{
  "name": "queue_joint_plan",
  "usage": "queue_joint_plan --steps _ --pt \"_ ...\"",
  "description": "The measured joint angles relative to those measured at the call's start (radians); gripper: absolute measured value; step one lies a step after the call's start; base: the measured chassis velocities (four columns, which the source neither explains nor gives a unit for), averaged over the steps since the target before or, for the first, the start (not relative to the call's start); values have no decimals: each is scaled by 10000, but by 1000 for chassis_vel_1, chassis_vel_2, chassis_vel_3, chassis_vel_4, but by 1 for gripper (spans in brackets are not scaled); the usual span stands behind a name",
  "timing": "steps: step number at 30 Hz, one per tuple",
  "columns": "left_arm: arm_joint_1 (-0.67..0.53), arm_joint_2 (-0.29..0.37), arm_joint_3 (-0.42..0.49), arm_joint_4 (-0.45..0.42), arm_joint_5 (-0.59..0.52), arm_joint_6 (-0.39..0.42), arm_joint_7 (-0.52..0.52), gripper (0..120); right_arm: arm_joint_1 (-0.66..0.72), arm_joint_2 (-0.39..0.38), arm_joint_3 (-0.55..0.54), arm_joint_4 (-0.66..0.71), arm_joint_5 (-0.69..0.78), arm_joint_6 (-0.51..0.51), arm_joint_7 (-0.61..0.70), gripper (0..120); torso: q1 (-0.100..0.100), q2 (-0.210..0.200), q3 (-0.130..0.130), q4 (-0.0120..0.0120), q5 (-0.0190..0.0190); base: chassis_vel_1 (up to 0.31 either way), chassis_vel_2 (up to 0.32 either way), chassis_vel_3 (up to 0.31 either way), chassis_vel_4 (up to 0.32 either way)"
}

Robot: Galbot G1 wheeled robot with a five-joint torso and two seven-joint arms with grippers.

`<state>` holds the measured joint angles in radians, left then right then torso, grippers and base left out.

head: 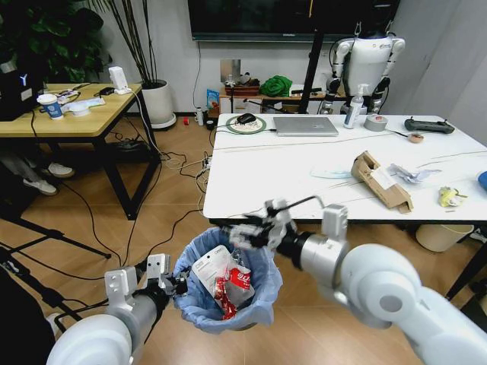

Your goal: Pick up the trash bin and place the trash from the table into it.

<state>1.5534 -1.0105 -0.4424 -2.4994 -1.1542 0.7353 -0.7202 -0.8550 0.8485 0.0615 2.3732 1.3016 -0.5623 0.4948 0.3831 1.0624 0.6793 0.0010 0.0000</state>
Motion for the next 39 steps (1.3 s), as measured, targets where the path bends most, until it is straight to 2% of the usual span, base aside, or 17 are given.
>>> queue_joint_plan --steps 1,2,6,8,13,16,25,39 --pt "38 -58 -1 0 98 0 62 0 -502 21 749 -142 -791 60 -126 98 1 0 0 -3 0 0 0 0 0" --pt "38 -58 -1 0 98 0 62 0 -502 21 749 -142 -791 60 -126 98 1 0 0 -3 0 0 0 0 0" --pt "108 -145 101 -3 342 0 194 0 -2036 407 3329 -400 -3093 51 -969 100 1 0 0 -6 2 0 0 0 0" --pt "115 -145 88 -3 349 0 215 0 -2747 624 4273 -365 -3897 30 -1386 100 1 0 0 -5 2 0 0 0 0" --pt "112 -102 -13 -6 384 0 274 0 -3973 1239 5388 -77 -5173 -126 -1982 100 0 0 0 -6 3 0 0 0 0" --pt "110 -60 -18 -6 396 0 317 0 -4289 1557 5704 100 -5363 -219 -2042 100 0 0 0 -5 2 0 0 0 0" --pt "64 8 -3 -6 395 0 436 0 -4524 1561 6204 238 -5040 -381 -2027 100 0 0 -1 -2 -1 -34 -24 48 42" --pt "98 164 -18 -7 337 0 448 0 -4383 1814 5849 -45 -4978 -388 -1975 100 0 0 0 -3 1 -126 -123 105 120"
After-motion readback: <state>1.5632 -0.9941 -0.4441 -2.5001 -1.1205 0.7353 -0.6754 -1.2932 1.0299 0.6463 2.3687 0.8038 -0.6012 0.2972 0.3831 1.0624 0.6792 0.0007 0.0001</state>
